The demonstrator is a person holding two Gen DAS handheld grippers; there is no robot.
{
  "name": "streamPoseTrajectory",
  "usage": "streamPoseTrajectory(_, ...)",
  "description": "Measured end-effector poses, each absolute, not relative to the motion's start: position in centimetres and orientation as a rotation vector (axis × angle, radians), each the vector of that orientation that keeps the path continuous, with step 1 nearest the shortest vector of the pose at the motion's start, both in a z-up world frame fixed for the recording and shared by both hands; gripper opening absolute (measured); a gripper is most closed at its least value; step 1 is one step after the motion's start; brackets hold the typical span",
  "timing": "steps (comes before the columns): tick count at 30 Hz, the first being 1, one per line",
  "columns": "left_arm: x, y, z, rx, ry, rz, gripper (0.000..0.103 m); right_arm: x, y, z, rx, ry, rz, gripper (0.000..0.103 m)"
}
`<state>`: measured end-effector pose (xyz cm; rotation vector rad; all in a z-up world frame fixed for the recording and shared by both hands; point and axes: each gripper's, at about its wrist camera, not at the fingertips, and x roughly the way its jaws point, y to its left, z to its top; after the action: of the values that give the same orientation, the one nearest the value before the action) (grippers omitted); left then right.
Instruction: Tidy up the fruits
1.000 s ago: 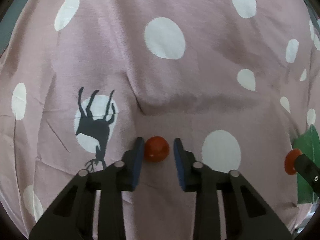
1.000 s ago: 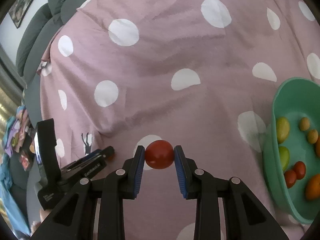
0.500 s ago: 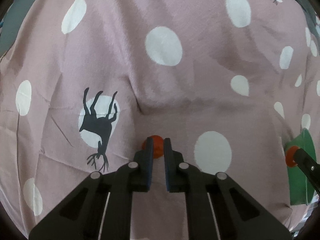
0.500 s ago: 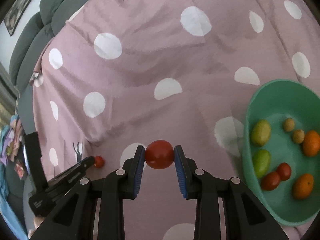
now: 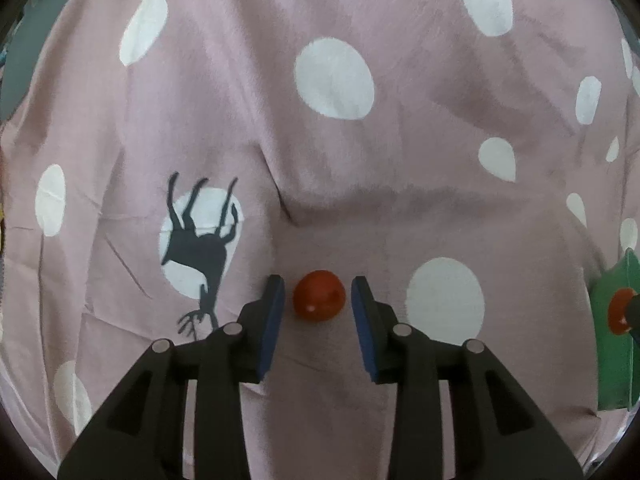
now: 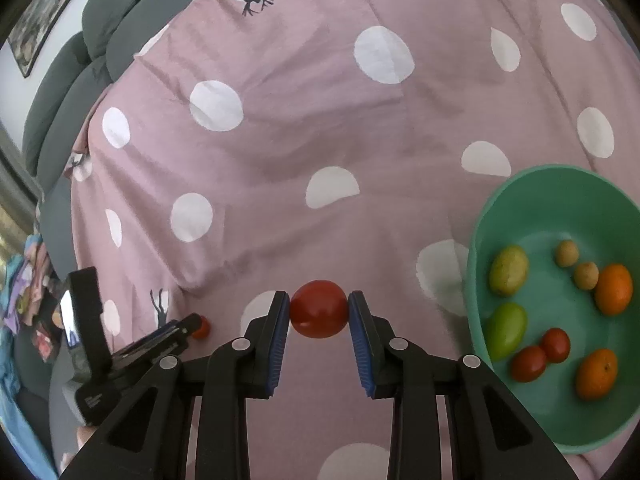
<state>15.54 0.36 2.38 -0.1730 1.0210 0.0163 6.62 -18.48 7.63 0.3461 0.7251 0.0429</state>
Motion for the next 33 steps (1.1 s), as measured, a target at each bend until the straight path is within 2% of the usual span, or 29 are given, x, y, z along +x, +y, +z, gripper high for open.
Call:
streamPoseTrajectory(6,16.6,-0.4,1.8,-0.179,1.001,0.002,0.036,6.6,-18.4,7.7,0.342,0.726,0.048,0.032)
streamPoseTrajectory(9,17.1,-0.7,1.3,-0.203,1.021,-0.013,0.035,6.7,-18.4,7.6,0.345,0.732,0.048,0.032)
streamPoseTrajectory(11,17.6,-0.7,0.5,-0.228,1.052,-0.026,0.029,6.7,-18.3,7.7,0.344,0.732,0.048,0.032)
streamPoseTrajectory(17,17.4,-1.5,0.8,-0.207,1.037,-0.005,0.028,6.7,-18.4,7.7,0.341,0.729,0.048,0.032)
streamPoseTrajectory(23,15.4,-3.4,4.3,-0.183,0.953,-0.063,0.028,6.1,-19.1,8.3,0.342,0.703,0.025,0.032)
streamPoseTrajectory(33,9.9,-11.6,11.7,-0.089,0.801,-0.312,0.028,2.9,-24.8,10.1,0.383,0.611,-0.120,0.032)
